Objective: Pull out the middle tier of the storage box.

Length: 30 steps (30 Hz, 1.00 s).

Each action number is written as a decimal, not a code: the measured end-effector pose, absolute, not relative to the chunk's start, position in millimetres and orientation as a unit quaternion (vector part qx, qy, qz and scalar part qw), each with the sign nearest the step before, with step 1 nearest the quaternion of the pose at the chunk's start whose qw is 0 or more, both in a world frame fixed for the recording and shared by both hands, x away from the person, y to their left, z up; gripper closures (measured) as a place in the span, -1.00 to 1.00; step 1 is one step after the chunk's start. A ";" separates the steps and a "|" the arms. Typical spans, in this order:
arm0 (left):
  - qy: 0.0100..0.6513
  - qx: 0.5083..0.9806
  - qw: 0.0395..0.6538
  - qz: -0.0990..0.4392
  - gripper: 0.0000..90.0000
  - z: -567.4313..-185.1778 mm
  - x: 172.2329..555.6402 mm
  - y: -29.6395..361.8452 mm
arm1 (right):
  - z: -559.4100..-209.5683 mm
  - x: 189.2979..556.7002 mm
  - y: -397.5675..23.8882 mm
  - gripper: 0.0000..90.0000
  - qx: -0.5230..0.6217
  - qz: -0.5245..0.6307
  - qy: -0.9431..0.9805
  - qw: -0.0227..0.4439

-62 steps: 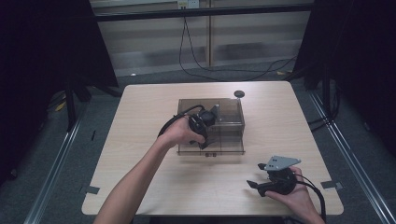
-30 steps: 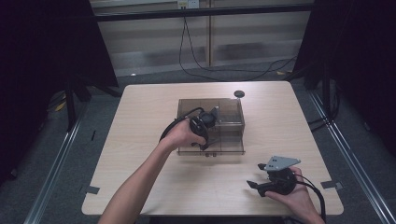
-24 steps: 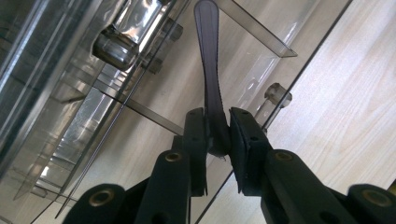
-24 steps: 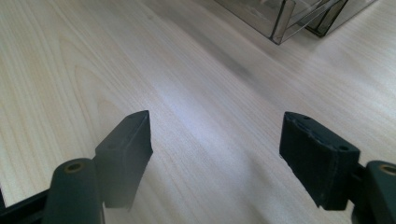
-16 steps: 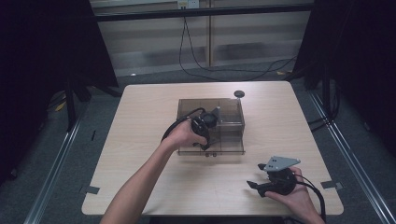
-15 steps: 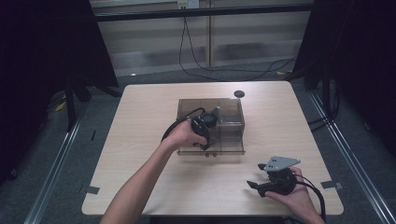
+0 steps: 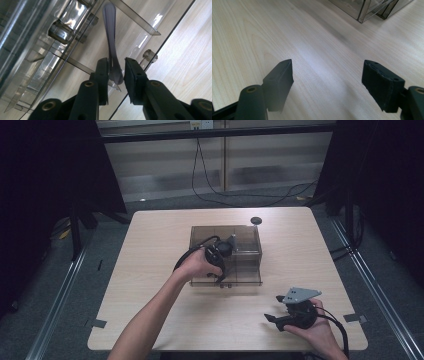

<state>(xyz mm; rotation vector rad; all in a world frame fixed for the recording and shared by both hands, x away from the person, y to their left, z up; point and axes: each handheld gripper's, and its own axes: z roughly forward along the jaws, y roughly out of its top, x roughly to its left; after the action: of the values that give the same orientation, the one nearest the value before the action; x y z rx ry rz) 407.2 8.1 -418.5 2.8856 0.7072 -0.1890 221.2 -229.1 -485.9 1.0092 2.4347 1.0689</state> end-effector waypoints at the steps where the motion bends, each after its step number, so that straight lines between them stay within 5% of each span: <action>1: 0.234 0.967 0.081 -0.063 0.63 -418.2 407.5 8.5 | -485.9 221.1 -229.2 -0.44 0.351 0.372 0.846 0.148; 21: 0.249 0.956 0.147 -0.054 0.35 -408.0 401.6 30.1 | -486.4 221.8 -228.1 -0.44 0.352 0.371 0.847 0.149; 30: 0.253 0.946 0.199 -0.040 -0.28 -410.2 400.1 49.5 | -485.4 224.6 -228.4 -0.44 0.353 0.378 0.843 0.147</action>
<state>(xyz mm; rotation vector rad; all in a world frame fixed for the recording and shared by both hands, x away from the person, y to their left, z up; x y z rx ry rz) 400.1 49.5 -410.2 2.6452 0.7070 -0.1116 224.6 -228.4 -485.4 1.0172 2.4266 1.0865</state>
